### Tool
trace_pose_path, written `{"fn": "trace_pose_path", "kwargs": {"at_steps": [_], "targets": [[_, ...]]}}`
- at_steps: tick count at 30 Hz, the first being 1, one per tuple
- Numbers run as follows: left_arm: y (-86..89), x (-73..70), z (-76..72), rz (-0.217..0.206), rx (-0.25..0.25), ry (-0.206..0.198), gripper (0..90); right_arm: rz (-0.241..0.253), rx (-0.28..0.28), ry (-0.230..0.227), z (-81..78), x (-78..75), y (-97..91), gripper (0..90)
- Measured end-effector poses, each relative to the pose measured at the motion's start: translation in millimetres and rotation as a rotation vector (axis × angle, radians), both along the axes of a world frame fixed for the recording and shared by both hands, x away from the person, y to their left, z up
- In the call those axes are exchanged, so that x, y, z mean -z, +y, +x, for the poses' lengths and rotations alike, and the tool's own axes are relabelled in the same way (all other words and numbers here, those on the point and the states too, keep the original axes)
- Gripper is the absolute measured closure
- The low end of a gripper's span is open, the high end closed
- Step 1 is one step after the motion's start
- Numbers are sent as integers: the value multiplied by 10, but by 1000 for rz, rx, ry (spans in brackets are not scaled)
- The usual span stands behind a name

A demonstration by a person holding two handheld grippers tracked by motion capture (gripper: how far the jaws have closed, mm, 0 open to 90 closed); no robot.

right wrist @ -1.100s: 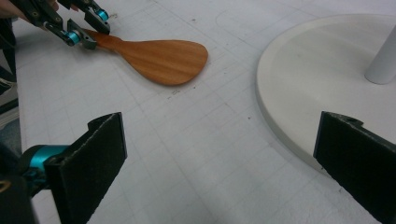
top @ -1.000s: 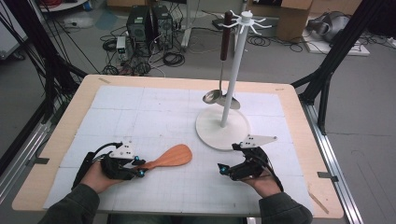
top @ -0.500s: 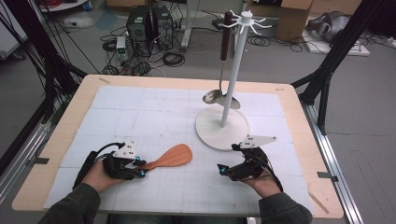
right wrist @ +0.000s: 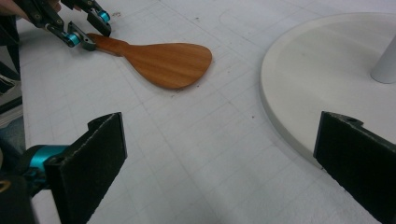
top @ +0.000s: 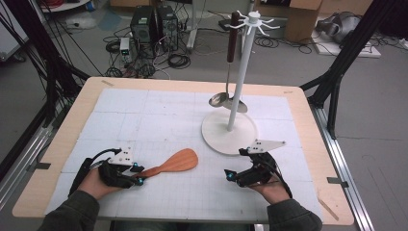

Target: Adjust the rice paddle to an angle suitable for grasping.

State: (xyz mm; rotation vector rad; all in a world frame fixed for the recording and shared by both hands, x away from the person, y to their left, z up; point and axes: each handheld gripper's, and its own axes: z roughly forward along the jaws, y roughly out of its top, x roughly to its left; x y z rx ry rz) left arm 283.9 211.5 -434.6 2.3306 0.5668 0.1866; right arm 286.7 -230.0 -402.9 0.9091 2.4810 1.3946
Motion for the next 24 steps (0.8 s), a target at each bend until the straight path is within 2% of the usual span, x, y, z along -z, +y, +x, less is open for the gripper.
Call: {"fn": "trace_pose_path", "kwargs": {"at_steps": [3, 7, 13, 19, 24], "targets": [[-18, 2, -15, 29, 12, -27, 610, -2, 1, 3, 0, 1, 3, 16], [-27, 11, -35, 27, 19, -46, 649, -3, -3, 0, 6, 5, 25, 16], [-42, -17, -19, 43, 29, -39, 653, -11, -14, 1, -4, 3, 66, 16], [-98, -91, -1, 7, 55, -34, 654, -6, -24, 2, 12, -3, 84, 16], [-164, -176, 17, -3, 84, -41, 654, 2, -41, 4, 24, -49, 131, 16]]}}
